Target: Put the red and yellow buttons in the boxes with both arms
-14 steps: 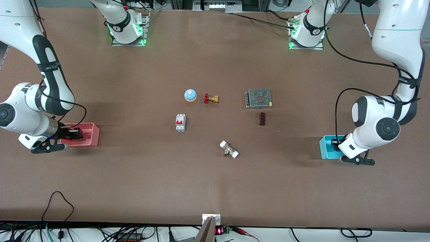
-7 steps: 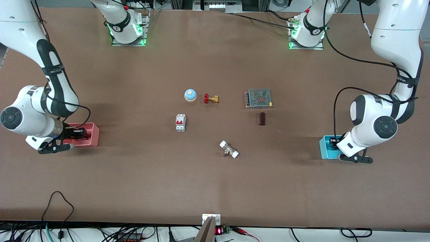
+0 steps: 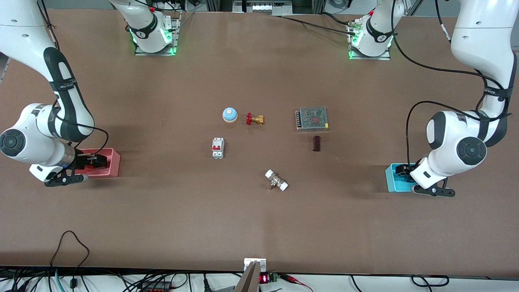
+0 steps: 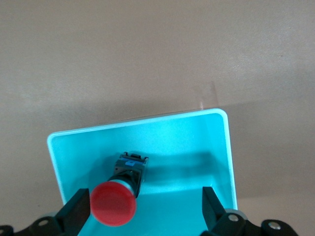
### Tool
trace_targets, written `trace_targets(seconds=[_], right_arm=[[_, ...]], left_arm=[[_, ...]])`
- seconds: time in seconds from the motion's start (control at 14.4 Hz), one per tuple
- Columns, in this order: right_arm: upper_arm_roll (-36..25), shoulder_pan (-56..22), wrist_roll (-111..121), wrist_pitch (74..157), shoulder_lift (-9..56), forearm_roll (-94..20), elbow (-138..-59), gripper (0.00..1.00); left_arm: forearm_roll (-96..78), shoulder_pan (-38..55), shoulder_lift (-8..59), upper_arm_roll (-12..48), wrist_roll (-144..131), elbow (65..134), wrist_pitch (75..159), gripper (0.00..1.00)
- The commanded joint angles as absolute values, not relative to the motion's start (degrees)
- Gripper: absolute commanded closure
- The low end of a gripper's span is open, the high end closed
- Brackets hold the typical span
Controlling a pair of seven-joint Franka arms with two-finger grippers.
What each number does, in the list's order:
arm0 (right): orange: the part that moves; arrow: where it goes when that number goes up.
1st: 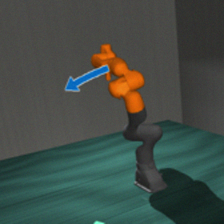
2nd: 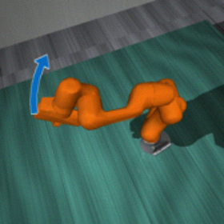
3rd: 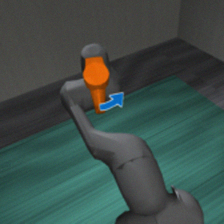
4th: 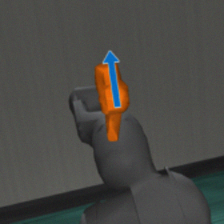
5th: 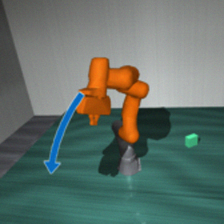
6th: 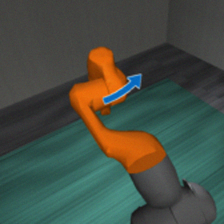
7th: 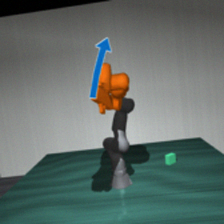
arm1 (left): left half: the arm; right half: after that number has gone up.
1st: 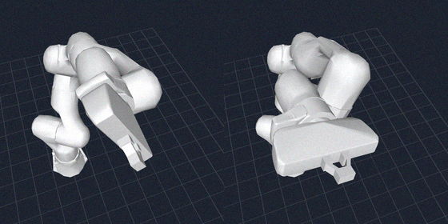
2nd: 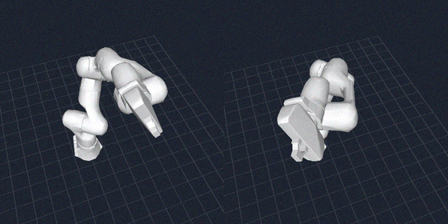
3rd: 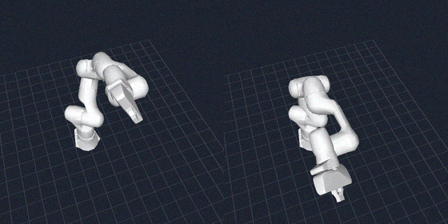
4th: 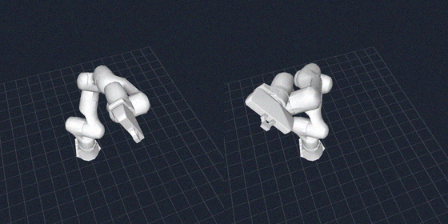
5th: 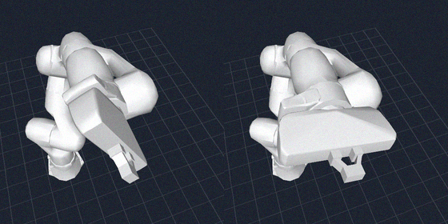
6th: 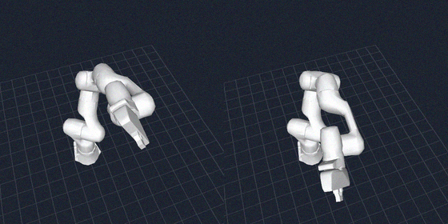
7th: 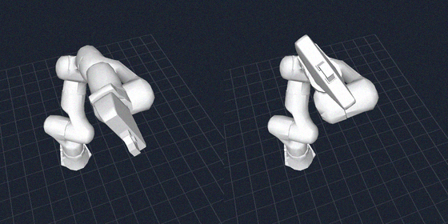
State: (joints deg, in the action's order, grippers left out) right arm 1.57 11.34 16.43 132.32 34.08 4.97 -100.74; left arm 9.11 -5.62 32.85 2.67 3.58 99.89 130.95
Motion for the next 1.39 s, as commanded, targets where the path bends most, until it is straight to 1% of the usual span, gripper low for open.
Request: trace_targets(seconds=[0.0, 0.07, 0.21, 0.35, 0.49, 0.7, 0.77, 0.97, 1.11, 1.25, 1.32], right_arm=[[2.7, 11.2, 16.7, 130.8, 30.2, 4.1, -100.3, 0.0], [3.1, 11.1, 16.7, 128.6, 27.9, 4.1, -100.3, 0.0], [3.5, 9.6, 15.5, 121.2, 21.4, 4.0, -100.2, 0.0], [4.4, 7.5, 9.4, 115.0, 15.6, 4.2, -99.9, 0.0], [5.7, 6.1, 3.7, 107.6, 12.0, 4.5, -97.1, 0.0], [8.4, 4.1, 1.5, 94.8, 9.1, 4.5, -89.9, 0.0], [8.4, 3.4, 0.1, 92.0, 8.0, 4.1, -88.5, 0.0], [7.7, 1.9, -2.6, 86.6, 6.5, 3.3, -87.0, 0.0], [7.1, 2.1, -4.4, 84.5, 6.6, 0.7, -86.4, 0.0], [7.0, 1.9, -4.7, 83.8, 6.6, 0.3, -85.9, 0.0], [7.0, 2.0, -4.7, 83.6, 6.8, 0.5, -85.8, 0.0]], left_arm=[[10.5, -5.9, 31.1, 3.3, 2.9, 97.2, 125.8, 0.0], [10.5, -5.6, 30.7, 3.4, 3.1, 94.8, 122.3, 0.0], [10.5, -5.5, 30.0, 4.3, 3.3, 87.1, 111.2, 0.0], [10.3, -5.5, 29.8, 5.4, 3.4, 80.4, 102.5, 0.0], [9.3, -5.5, 29.8, 7.5, 3.3, 76.2, 98.5, 0.0], [8.8, -5.5, 29.6, 11.5, 3.0, 69.7, 91.7, 0.0], [8.8, -5.6, 28.8, 11.9, 3.1, 67.6, 89.8, 0.0], [5.7, -6.1, 28.7, 11.6, 2.9, 61.2, 89.1, 0.0], [5.7, -6.4, 27.3, 10.8, 1.7, 60.8, 88.4, 0.0], [5.7, -6.6, 25.3, 11.0, -0.3, 61.3, 84.7, 0.0], [5.1, -7.6, 23.6, 11.1, 0.0, 63.0, 83.2, 0.0]])
